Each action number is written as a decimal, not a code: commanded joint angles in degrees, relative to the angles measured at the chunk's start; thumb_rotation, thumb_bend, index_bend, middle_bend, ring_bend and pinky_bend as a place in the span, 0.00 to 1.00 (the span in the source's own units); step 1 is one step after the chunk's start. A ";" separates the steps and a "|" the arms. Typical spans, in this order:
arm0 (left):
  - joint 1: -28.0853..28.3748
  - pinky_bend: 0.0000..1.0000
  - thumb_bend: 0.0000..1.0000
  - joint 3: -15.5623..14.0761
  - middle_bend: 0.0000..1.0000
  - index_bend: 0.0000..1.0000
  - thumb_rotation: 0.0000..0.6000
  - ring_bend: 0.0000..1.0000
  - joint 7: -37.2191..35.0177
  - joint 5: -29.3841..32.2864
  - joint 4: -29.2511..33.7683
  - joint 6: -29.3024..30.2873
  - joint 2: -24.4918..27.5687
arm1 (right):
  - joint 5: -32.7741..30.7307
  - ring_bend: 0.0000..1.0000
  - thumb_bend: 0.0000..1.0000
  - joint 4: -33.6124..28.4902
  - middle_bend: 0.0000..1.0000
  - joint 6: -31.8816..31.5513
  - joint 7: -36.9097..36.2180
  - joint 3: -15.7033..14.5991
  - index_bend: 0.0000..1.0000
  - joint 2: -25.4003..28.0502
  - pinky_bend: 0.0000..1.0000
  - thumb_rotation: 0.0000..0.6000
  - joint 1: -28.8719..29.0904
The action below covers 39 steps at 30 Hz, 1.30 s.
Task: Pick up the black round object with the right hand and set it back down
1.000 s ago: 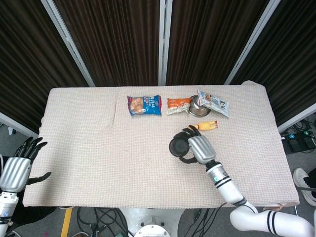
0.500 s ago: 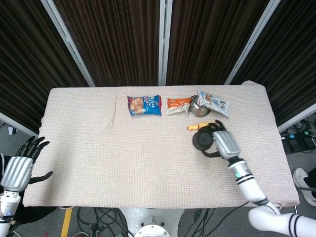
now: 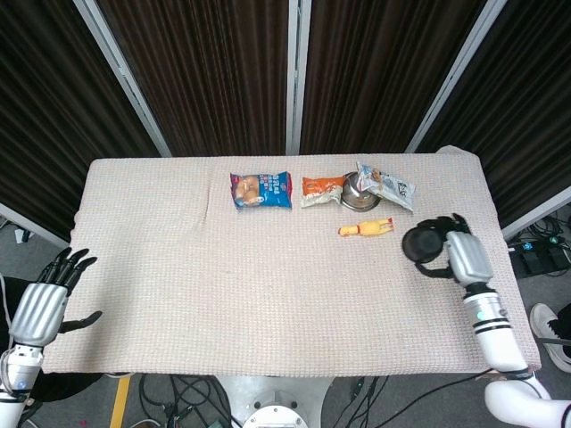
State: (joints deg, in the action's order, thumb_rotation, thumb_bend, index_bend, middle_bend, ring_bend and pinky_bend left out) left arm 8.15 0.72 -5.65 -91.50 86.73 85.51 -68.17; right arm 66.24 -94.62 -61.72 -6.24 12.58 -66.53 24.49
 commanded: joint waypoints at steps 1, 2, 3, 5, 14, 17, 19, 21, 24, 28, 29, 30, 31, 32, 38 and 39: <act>0.05 0.17 0.09 -0.10 0.08 0.16 1.00 0.00 0.57 -0.33 0.29 0.16 -0.22 | 5.79 0.13 0.24 -0.41 0.49 2.93 3.46 -2.00 0.46 -4.46 0.00 1.00 2.32; -0.01 0.17 0.09 -0.10 0.08 0.16 1.00 0.00 0.67 -0.24 0.42 0.18 -0.17 | 6.48 0.13 0.24 -1.07 0.49 3.91 5.36 -2.06 0.46 -6.53 0.00 1.00 3.87; -0.07 0.17 0.09 -0.04 0.08 0.16 1.00 0.00 0.76 -0.06 0.65 0.24 0.03 | 6.96 0.13 0.24 -1.75 0.49 4.98 7.52 -2.01 0.46 -9.43 0.00 1.00 5.74; -0.20 0.17 0.09 0.09 0.08 0.16 1.00 0.00 0.89 0.11 1.08 0.51 0.52 | 7.27 0.13 0.24 -2.03 0.49 5.77 10.06 -2.01 0.46 -13.22 0.00 1.00 7.69; -0.82 0.17 0.09 -0.23 0.08 0.16 1.00 0.00 -0.33 0.33 0.49 0.89 0.99 | 1.49 0.13 0.24 2.73 0.49 0.46 7.64 -2.49 0.46 -8.89 0.00 1.00 1.98; -0.22 0.17 0.09 0.09 0.08 0.16 1.00 0.00 -0.06 0.06 0.41 0.52 0.12 | 1.70 0.13 0.24 4.11 0.49 1.56 4.29 -3.44 0.46 -7.32 0.00 1.00 0.82; 0.10 0.17 0.09 0.21 0.08 0.16 1.00 0.00 0.46 -0.31 0.52 0.48 -0.37 | 3.50 0.13 0.24 5.35 0.49 2.30 3.82 -4.68 0.46 -8.05 0.00 1.00 0.89; 0.16 0.17 0.09 0.11 0.08 0.16 1.00 0.00 0.82 -0.32 0.54 0.28 -0.62 | 4.66 0.13 0.24 6.73 0.49 2.80 3.19 -5.49 0.46 -9.68 0.00 1.00 1.03; -0.01 0.17 0.09 -0.13 0.08 0.16 1.00 0.00 0.81 0.08 0.28 -0.03 -0.59 | 5.59 0.13 0.24 9.01 0.49 3.18 2.47 -6.18 0.46 -11.84 0.00 1.00 1.14; -0.38 0.17 0.09 -0.36 0.08 0.16 1.00 0.00 -0.04 0.32 -0.34 0.12 -0.26 | 5.81 0.13 0.24 12.33 0.49 4.14 1.20 -7.01 0.46 -14.24 0.00 1.00 0.99; -0.43 0.17 0.09 -0.34 0.08 0.16 1.00 0.00 -0.19 0.35 -0.50 0.22 -0.23 | 5.84 0.13 0.24 12.96 0.49 4.38 1.11 -7.15 0.46 -14.61 0.00 1.00 1.01; -0.47 0.17 0.09 -0.31 0.08 0.16 1.00 0.00 -0.39 0.40 -0.64 0.29 -0.23 | 5.84 0.13 0.24 13.54 0.49 4.60 1.06 -7.24 0.46 -14.98 0.00 1.00 1.04; -0.49 0.17 0.09 -0.28 0.08 0.16 1.00 0.00 -0.67 0.45 -0.83 0.34 -0.29 | 5.85 0.13 0.24 14.22 0.49 4.82 1.12 -7.33 0.46 -15.46 0.00 1.00 1.10; -0.49 0.17 0.09 -0.28 0.08 0.16 1.00 0.00 -0.79 0.48 -1.01 0.31 -0.34 | 5.89 0.13 0.24 14.68 0.48 4.92 1.25 -7.38 0.45 -15.81 0.00 1.00 1.15; -0.47 0.17 0.09 -0.23 0.08 0.16 1.00 0.00 -1.16 0.30 -1.54 0.52 -0.36 | 5.63 0.13 0.25 17.25 0.48 4.82 3.50 -7.40 0.43 -18.29 0.00 1.00 1.35; -0.49 0.17 0.09 -0.19 0.08 0.16 1.00 0.00 -1.19 0.30 -1.56 0.62 -0.31 | 5.61 0.13 0.25 17.49 0.47 4.84 3.48 -7.35 0.42 -18.56 0.00 1.00 1.36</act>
State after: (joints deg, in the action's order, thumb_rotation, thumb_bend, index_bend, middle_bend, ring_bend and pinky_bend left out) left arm 7.66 0.52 -6.83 -91.19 85.18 86.13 -68.49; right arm 71.91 -77.41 -56.86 -2.89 5.18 -84.77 25.82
